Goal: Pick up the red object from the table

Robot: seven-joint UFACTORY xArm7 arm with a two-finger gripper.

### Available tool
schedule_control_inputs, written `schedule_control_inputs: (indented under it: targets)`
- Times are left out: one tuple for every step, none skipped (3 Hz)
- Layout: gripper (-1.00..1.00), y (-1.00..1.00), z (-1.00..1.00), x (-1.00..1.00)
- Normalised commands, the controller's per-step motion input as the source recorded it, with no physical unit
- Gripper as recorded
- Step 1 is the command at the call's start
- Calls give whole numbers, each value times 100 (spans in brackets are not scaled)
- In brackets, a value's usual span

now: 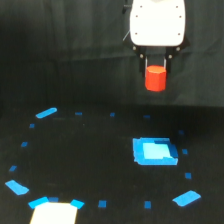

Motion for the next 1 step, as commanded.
schedule_control_inputs:
  targets:
    - [-100, -4, 63, -13]
